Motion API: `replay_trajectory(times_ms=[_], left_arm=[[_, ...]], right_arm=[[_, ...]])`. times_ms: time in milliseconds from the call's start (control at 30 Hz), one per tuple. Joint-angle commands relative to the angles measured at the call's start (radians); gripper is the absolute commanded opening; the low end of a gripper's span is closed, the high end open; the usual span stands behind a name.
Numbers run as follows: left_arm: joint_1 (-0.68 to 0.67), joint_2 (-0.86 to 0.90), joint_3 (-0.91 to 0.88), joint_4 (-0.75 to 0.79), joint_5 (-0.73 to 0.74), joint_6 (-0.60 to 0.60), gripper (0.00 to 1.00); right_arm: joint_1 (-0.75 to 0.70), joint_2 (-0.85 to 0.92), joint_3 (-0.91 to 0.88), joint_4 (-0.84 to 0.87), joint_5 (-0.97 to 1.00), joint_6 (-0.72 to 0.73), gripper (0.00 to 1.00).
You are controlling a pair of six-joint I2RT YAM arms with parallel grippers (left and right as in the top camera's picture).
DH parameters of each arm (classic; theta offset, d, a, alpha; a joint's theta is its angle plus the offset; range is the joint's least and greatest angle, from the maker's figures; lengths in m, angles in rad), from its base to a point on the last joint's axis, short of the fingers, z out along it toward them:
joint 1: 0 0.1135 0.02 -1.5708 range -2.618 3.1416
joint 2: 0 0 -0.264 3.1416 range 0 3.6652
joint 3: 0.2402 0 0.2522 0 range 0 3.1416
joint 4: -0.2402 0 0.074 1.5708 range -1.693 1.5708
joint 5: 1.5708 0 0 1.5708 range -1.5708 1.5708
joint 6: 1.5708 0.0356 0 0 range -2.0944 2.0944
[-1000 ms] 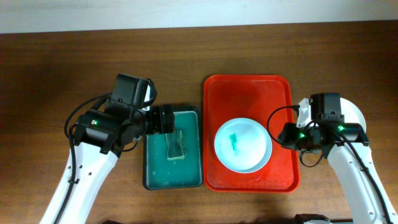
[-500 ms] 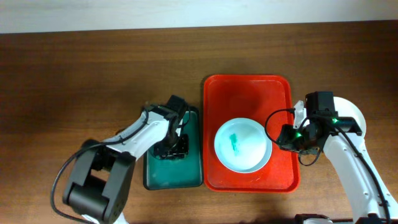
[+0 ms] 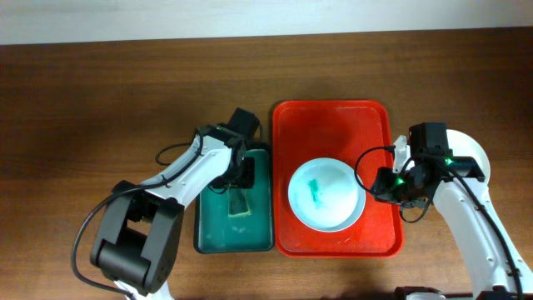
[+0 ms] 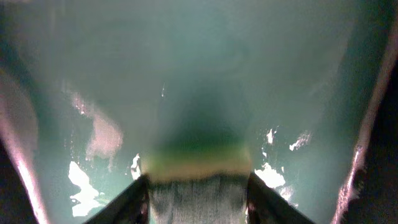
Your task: Clean dirty plates on tray and stack at the side
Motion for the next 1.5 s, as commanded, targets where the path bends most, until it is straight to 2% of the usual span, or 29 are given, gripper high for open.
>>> replay_trajectory(times_ms=[0,33,67,100,133,167,200,233,300,333,367,433,533,567,600,667,733,800,867,933,1067,1133,1167,1200,1300,1367,1467], left_arm=[[-0.002,-0.001,-0.066,0.043,-0.045,0.006,0.1],[-0.002,-0.002,-0.066,0.047,-0.045,0.007,0.0],[-0.002,-0.003,-0.053,0.042,-0.045,0.034,0.0],[0.003,-0.009,0.009,-0.011,-0.043,0.034,0.13],[0.008,-0.024,0.071,-0.077,-0.04,0.033,0.44],[0.008,-0.039,0.123,-0.14,-0.028,0.033,0.61],[0.008,-0.051,0.157,-0.189,-0.011,0.033,0.67],[0.008,-0.06,0.169,-0.218,0.007,0.033,0.68],[0.007,-0.061,0.156,-0.266,0.052,0.031,0.5],[0.006,-0.06,0.132,-0.277,0.064,0.004,0.45],[-0.006,-0.06,0.037,-0.239,0.066,-0.089,0.47],[-0.016,-0.06,-0.028,-0.168,0.074,-0.113,0.5],[-0.02,-0.06,-0.116,-0.07,0.088,-0.114,0.36],[-0.019,-0.06,-0.129,-0.055,0.087,-0.113,0.23],[-0.019,-0.06,-0.128,-0.045,0.087,-0.113,0.01],[-0.018,-0.061,-0.109,-0.04,0.059,-0.097,0.0],[-0.019,-0.063,-0.044,-0.074,0.053,0.004,0.0],[-0.019,-0.068,0.075,-0.154,0.053,0.08,0.0],[-0.019,-0.068,0.197,-0.24,0.049,0.153,0.0],[-0.019,-0.068,0.265,-0.287,0.019,0.166,0.0],[-0.019,-0.068,0.269,-0.298,0.019,0.166,0.0],[-0.019,-0.068,0.269,-0.293,0.02,0.166,0.0],[-0.019,-0.068,0.269,-0.289,0.02,0.166,0.0],[-0.019,-0.068,0.269,-0.286,0.021,0.166,0.0],[-0.027,-0.068,0.269,-0.246,0.114,0.165,0.0],[-0.062,-0.068,0.269,-0.169,0.201,0.165,0.0],[-0.138,-0.063,0.269,-0.064,0.227,0.164,0.0]], right_arm=[[0.005,0.002,0.013,-0.003,-0.002,-0.006,0.36],[0.005,0.002,0.012,-0.003,-0.002,-0.006,0.35],[0.005,0.002,0.013,-0.01,-0.002,-0.006,0.35],[0.005,0.002,0.013,-0.018,-0.002,-0.006,0.35],[0.005,0.002,0.013,-0.019,-0.002,-0.006,0.35],[0.005,0.002,0.013,-0.02,-0.002,-0.006,0.35],[0.005,0.002,0.013,-0.022,-0.002,-0.006,0.35],[0.005,0.002,0.013,-0.023,-0.002,-0.006,0.35],[0.005,0.002,0.013,-0.022,-0.002,-0.006,0.35],[0.005,0.002,0.013,-0.022,-0.002,-0.006,0.35],[0.005,0.002,0.013,-0.023,-0.002,-0.006,0.35],[0.005,0.002,0.013,-0.022,-0.002,-0.006,0.35],[0.005,0.002,0.013,-0.023,-0.002,-0.006,0.35],[0.005,0.002,0.012,-0.023,-0.002,-0.006,0.35],[0.005,0.002,0.013,-0.023,-0.002,-0.006,0.35],[0.004,0.002,0.013,-0.02,-0.001,0.002,0.35],[0.003,0.002,0.013,0.003,0.003,0.015,0.36],[0.003,0.002,0.013,0.044,0.018,0.066,0.43],[0.003,0.005,0.013,0.071,0.025,0.069,0.43],[0.003,0.039,0.012,0.056,0.024,0.069,0.44],[0.003,0.225,0.01,0.062,-0.003,0.031,0.44],[0.005,0.309,0.01,0.092,-0.142,-0.064,0.37],[0.005,0.34,0.01,0.106,-0.148,-0.063,0.3],[0.005,0.353,0.01,0.116,-0.149,-0.063,0.27],[0.005,0.375,0.01,0.178,-0.091,0.037,0.16],[0.005,0.375,0.005,0.175,-0.043,0.111,0.05],[0.005,0.375,0.002,0.158,-0.043,0.111,0.05]])
